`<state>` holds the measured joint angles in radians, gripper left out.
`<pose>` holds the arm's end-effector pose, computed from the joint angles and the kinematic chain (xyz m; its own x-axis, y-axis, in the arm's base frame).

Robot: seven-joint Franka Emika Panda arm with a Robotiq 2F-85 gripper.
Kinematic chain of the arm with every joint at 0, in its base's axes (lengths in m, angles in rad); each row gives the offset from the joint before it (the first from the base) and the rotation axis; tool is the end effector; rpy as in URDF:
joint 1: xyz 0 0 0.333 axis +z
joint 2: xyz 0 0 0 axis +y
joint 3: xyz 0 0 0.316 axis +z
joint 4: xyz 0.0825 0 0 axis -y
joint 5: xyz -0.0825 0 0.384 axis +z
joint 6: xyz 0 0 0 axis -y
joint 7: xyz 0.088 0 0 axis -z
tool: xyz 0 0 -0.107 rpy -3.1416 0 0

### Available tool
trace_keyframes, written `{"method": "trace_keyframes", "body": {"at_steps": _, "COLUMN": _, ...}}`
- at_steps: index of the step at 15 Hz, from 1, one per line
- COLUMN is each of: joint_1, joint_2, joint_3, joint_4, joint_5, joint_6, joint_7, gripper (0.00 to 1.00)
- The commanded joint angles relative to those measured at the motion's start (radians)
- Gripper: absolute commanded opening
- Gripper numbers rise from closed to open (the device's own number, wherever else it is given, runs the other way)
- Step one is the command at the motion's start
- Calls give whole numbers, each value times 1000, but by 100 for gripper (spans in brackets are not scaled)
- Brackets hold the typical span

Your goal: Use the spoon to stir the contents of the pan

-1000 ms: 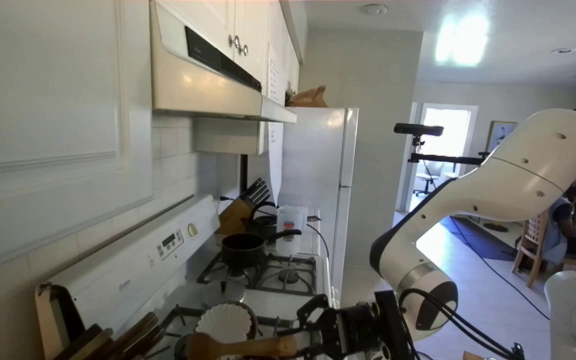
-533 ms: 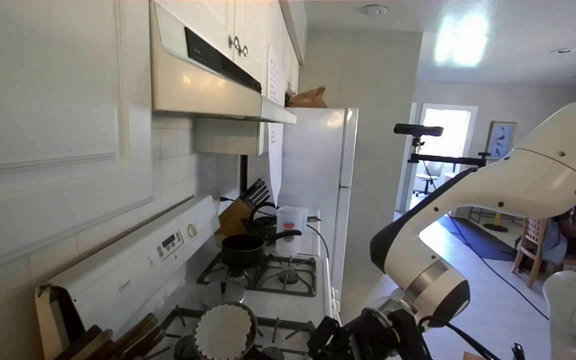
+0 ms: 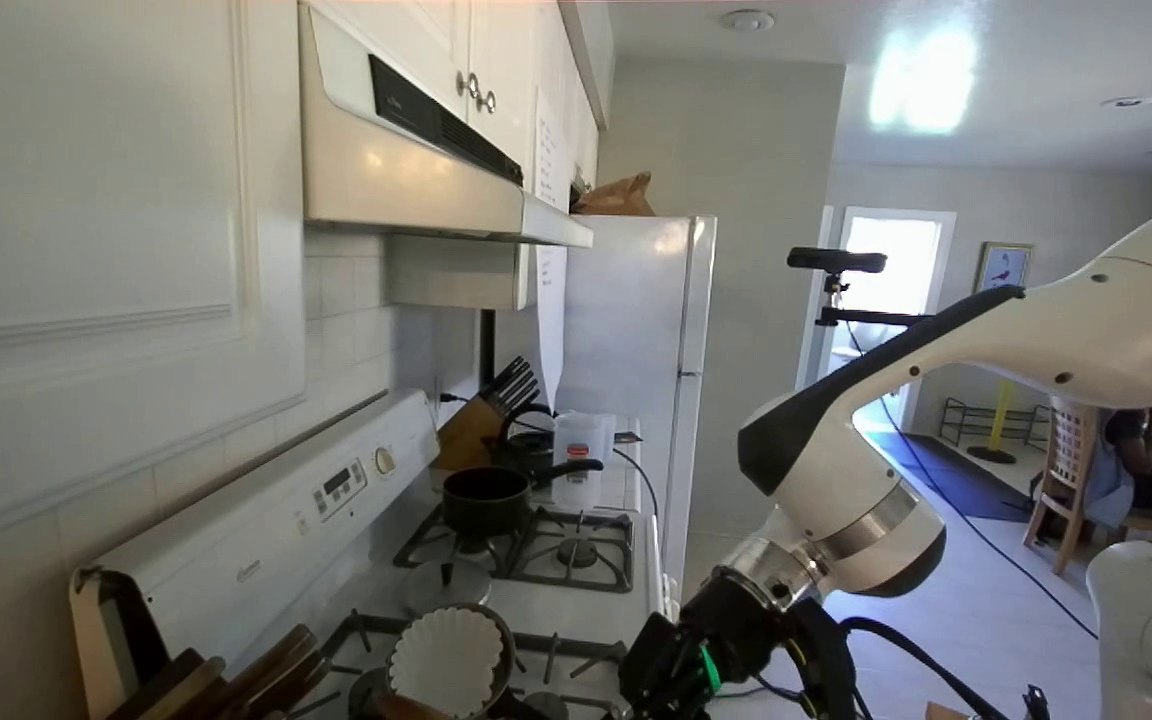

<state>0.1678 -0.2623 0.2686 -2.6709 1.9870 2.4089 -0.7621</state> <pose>0.3713 0.1748 0.3242 0.8954 -0.4438 -0.0349 -0.2146 -0.3616 -0.9073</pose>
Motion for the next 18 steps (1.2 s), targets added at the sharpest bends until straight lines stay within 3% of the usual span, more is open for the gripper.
{"method": "trace_keyframes", "body": {"at_steps": 1, "joint_1": -21, "joint_2": 26, "joint_3": 18, "joint_4": 50, "joint_5": -144, "joint_6": 77, "joint_7": -49, "gripper": 8}}
{"method": "trace_keyframes", "body": {"at_steps": 6, "joint_1": -21, "joint_2": 62, "joint_3": 21, "joint_4": 95, "joint_5": -215, "joint_6": 189, "joint_7": -233, "gripper": 8}}
{"method": "trace_keyframes", "body": {"at_steps": 9, "joint_1": -7, "joint_2": 97, "joint_3": 32, "joint_4": 101, "joint_5": -250, "joint_6": 229, "joint_7": -278, "gripper": 8}}
{"method": "trace_keyframes", "body": {"at_steps": 18, "joint_1": 24, "joint_2": 264, "joint_3": 104, "joint_4": 126, "joint_5": -400, "joint_6": 345, "joint_7": -205, "gripper": 8}}
